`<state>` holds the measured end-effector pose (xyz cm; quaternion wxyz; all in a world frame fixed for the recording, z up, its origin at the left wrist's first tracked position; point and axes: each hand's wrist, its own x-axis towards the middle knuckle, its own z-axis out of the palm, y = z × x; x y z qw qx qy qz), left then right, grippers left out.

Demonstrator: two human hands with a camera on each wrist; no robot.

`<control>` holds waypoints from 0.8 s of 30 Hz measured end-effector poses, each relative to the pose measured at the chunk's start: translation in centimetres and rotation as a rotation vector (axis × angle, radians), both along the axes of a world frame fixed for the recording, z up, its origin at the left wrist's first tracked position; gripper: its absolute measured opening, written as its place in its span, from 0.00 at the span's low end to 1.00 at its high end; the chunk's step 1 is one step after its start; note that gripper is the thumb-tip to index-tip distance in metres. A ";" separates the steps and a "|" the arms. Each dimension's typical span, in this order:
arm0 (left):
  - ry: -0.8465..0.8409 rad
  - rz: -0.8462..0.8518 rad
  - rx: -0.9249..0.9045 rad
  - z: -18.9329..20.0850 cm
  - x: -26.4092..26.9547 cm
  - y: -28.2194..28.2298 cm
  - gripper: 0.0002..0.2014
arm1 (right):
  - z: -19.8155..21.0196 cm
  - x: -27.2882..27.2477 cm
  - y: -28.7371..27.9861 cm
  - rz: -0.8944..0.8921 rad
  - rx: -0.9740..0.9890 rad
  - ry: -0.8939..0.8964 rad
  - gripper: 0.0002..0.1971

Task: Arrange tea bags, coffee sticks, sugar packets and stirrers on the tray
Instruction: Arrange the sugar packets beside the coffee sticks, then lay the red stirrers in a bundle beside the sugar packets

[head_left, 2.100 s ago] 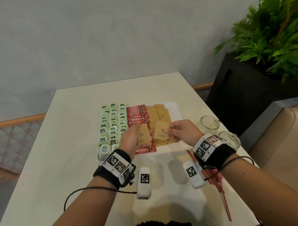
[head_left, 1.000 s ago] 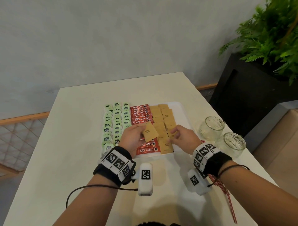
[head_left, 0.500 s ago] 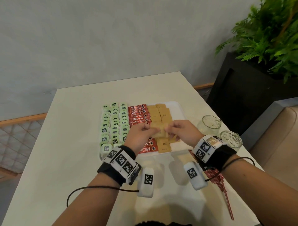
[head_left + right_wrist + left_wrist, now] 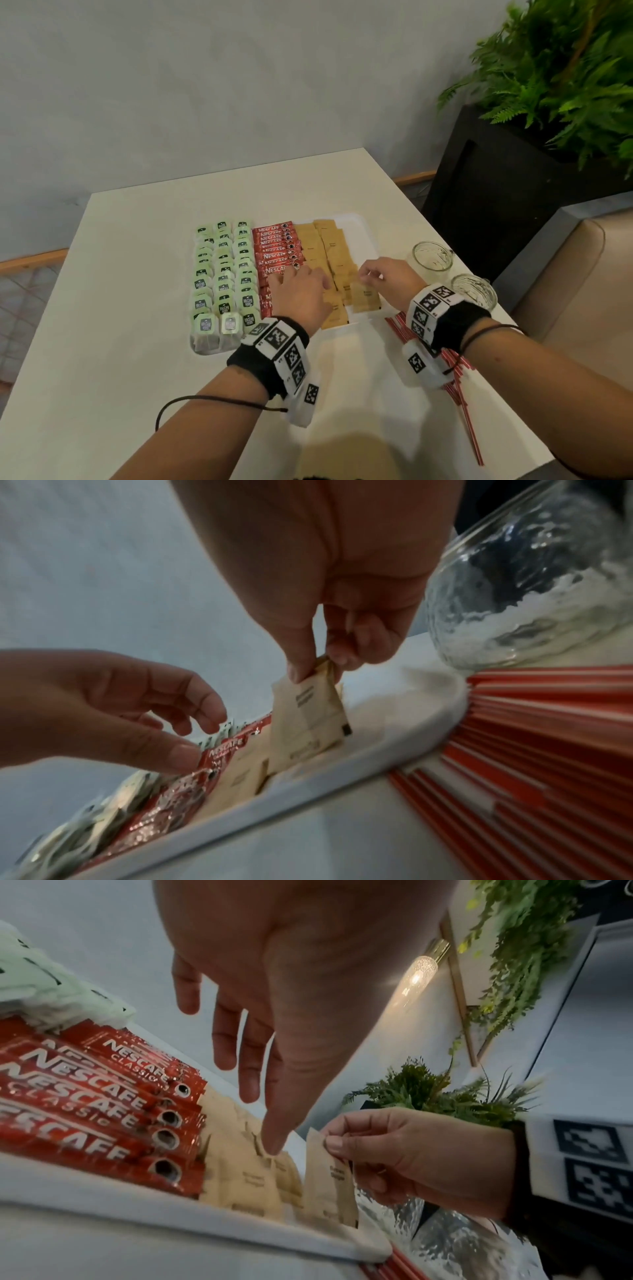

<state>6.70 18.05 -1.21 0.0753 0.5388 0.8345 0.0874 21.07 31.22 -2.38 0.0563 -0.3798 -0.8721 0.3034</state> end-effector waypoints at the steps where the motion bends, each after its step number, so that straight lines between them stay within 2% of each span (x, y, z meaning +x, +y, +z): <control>1: 0.018 -0.022 -0.025 -0.3 0.1 0.1 0.15 | -0.1 -0.2 -0.1 0.028 0.005 -0.032 0.07; 6: 0.155 -0.101 -0.185 -1.3 0.9 0.6 0.23 | -1.1 -1.3 -0.7 0.072 0.011 -0.080 0.07; 10: 0.224 -0.094 -0.193 -2.1 1.2 0.7 0.21 | -1.9 -1.2 -0.9 0.022 -0.016 -0.029 0.04; 14: 0.234 -0.080 -0.188 -2.3 1.3 0.8 0.18 | -2.4 -0.7 -1.1 -0.023 -0.061 -0.006 0.15; 19: 0.252 -0.073 -0.222 -2.6 1.6 1.0 0.17 | -2.5 -0.8 -1.1 0.010 -0.074 -0.027 0.15; 24: 0.249 -0.087 -0.208 -2.2 1.8 0.7 0.17 | -1.5 0.6 -2.3 -0.017 -0.040 0.023 0.22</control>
